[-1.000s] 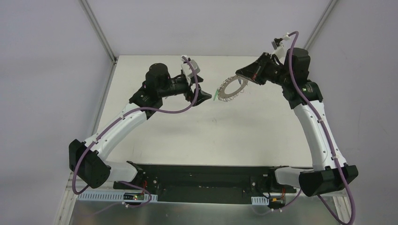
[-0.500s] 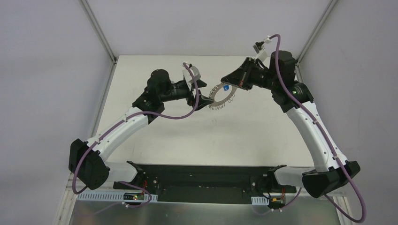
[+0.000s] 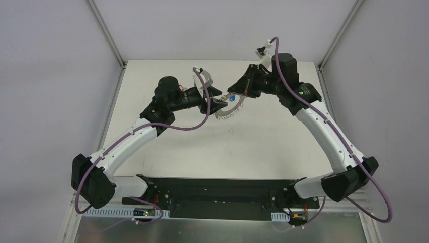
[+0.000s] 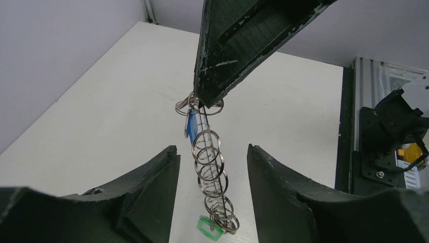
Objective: Remove the keys from the keyring
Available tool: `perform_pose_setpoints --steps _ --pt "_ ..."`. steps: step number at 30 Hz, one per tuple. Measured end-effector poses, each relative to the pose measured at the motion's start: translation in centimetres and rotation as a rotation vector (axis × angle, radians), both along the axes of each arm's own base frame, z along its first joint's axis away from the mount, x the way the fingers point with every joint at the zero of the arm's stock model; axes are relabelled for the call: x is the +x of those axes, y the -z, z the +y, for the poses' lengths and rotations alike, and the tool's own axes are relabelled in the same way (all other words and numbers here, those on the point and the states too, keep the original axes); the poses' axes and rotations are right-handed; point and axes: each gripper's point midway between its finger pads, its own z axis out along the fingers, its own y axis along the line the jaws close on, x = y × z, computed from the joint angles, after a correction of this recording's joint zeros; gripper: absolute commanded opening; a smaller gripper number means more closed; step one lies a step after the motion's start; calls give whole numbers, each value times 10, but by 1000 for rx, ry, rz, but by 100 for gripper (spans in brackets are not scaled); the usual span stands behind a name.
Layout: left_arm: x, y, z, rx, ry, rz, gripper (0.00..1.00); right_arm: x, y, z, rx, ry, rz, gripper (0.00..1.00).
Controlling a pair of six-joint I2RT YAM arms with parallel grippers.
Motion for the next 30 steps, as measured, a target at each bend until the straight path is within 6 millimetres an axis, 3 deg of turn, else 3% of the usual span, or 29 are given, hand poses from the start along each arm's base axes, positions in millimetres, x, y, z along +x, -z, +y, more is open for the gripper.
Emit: perform_pose_setpoints --steps 11,13,16,21,24,26,30 --pt "4 1 2 3 -26 6 2 2 12 9 -52 -13 12 0" --pt "4 3 2 5 -28 16 0 2 13 9 -59 -16 11 0" --pt "6 7 1 10 -36 34 0 2 15 9 -71 -19 8 28" --pt "11 23 0 31 -72 123 0 7 15 5 -103 -14 -39 43" --pt "18 35 0 47 -111 210 0 13 18 0 -142 13 -71 73" --pt "25 39 0 51 -155 282 0 17 22 -6 -174 37 -89 89" --pt "45 38 0 50 -268 408 0 16 30 -26 -244 98 -136 95"
